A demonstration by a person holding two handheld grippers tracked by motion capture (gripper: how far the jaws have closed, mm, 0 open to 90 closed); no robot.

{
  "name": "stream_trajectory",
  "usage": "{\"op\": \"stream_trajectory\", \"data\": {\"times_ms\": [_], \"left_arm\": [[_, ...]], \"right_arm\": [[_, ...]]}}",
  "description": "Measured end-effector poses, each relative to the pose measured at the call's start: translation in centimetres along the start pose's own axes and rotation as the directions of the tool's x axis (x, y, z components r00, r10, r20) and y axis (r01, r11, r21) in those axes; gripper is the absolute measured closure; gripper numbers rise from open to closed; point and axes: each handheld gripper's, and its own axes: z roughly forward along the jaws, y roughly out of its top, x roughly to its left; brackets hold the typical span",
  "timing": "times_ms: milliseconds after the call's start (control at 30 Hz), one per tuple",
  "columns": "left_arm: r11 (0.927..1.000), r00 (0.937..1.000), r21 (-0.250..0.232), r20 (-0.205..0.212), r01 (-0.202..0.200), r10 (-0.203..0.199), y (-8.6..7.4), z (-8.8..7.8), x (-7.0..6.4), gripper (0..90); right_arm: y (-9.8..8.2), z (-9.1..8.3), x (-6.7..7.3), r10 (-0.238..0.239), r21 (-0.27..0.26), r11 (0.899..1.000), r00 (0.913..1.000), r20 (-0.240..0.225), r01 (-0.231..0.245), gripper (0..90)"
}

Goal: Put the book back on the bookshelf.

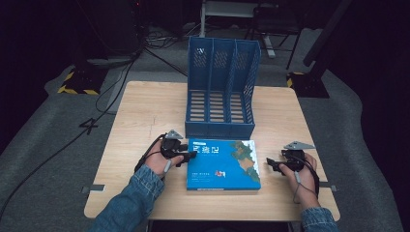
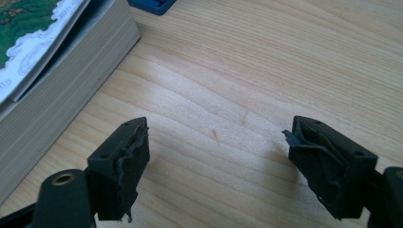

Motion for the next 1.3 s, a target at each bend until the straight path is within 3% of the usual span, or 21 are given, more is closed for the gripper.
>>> {"op": "stream_trajectory", "data": {"times_ms": [167,233,300,367,400,467,500,567,600,700,800,833,900,933,1000,1300], "left_arm": [[0.9974,0.9988,-0.054,0.012,-0.047,0.048,0.5,-1.1,-0.9,57.8],[0.9953,0.9976,-0.069,0.011,-0.068,0.069,0.6,-1.4,-1.1,65.1],[0.9888,0.9932,-0.110,0.047,-0.101,0.106,1.1,-2.2,-2.0,67.8],[0.9871,0.9916,-0.116,0.055,-0.110,0.117,1.1,-2.2,-2.4,66.9],[0.9844,0.9877,-0.109,0.059,-0.137,0.144,1.0,-1.8,-2.6,65.1],[0.9861,0.9894,-0.107,0.056,-0.128,0.134,0.7,-1.3,-2.3,62.8],[0.9903,0.9922,-0.092,0.059,-0.103,0.109,0.5,-1.2,-2.0,62.3],[0.9972,0.9944,-0.069,0.100,-0.029,0.036,0.2,-1.1,-1.4,62.2],[0.9984,0.9915,-0.055,0.129,-0.011,0.018,0.1,-1.2,-1.4,63.4],[0.9961,0.9840,-0.073,0.168,-0.049,0.061,0.5,-1.9,-2.2,67.2],[0.9887,0.9763,-0.090,0.170,-0.120,0.134,1.0,-2.1,-2.9,66.9],[0.9880,0.9776,-0.094,0.160,-0.123,0.137,0.9,-1.7,-2.9,65.2],[0.9889,0.9810,-0.093,0.146,-0.115,0.128,0.8,-1.0,-2.7,58.1],[0.9919,0.9870,-0.074,0.115,-0.104,0.112,0.2,0.2,-2.4,56.8],[0.9921,0.9877,-0.042,0.098,-0.118,0.122,-0.2,0.6,-2.4,57.9],[0.9981,0.9926,0.059,0.121,-0.019,0.012,-0.4,-0.1,-2.0,65.6]], "right_arm": [[0.1,0.1,0.1,0.000,0.000,1.000,1.0000,-0.007,0.000,22.2],[0.2,0.1,0.1,-0.001,0.000,1.000,1.0000,-0.008,0.001,22.6],[0.3,0.1,0.2,-0.005,-0.001,1.000,0.9999,-0.012,0.004,22.6],[0.4,0.1,0.3,-0.006,-0.006,1.000,0.9999,-0.014,0.006,22.6],[0.5,0.1,0.4,-0.007,-0.009,1.000,0.9999,-0.014,0.006,22.6],[0.6,0.1,0.5,-0.013,-0.010,1.000,0.9998,-0.016,0.012,22.6],[0.6,0.1,0.6,-0.013,-0.008,1.000,0.9997,-0.020,0.013,22.5],[0.6,0.1,0.7,-0.015,-0.008,1.000,0.9996,-0.022,0.014,22.5],[0.6,0.1,0.7,-0.015,-0.007,1.000,0.9996,-0.023,0.015,22.5],[0.6,0.0,0.7,-0.015,-0.005,1.000,0.9996,-0.025,0.015,22.6],[0.6,0.0,0.7,-0.014,-0.006,1.000,0.9996,-0.026,0.013,22.5],[0.6,0.0,0.8,-0.017,-0.006,1.000,0.9996,-0.025,0.017,22.6],[0.7,0.0,0.8,-0.014,-0.008,1.000,0.9995,-0.028,0.013,22.7],[0.8,0.0,0.8,-0.013,-0.013,1.000,0.9996,-0.026,0.013,22.6],[0.9,-0.1,1.0,-0.019,-0.018,1.000,0.9994,-0.029,0.019,22.6],[1.5,-1.0,2.0,-0.056,-0.034,0.998,0.9976,-0.040,0.055,22.3]]}}
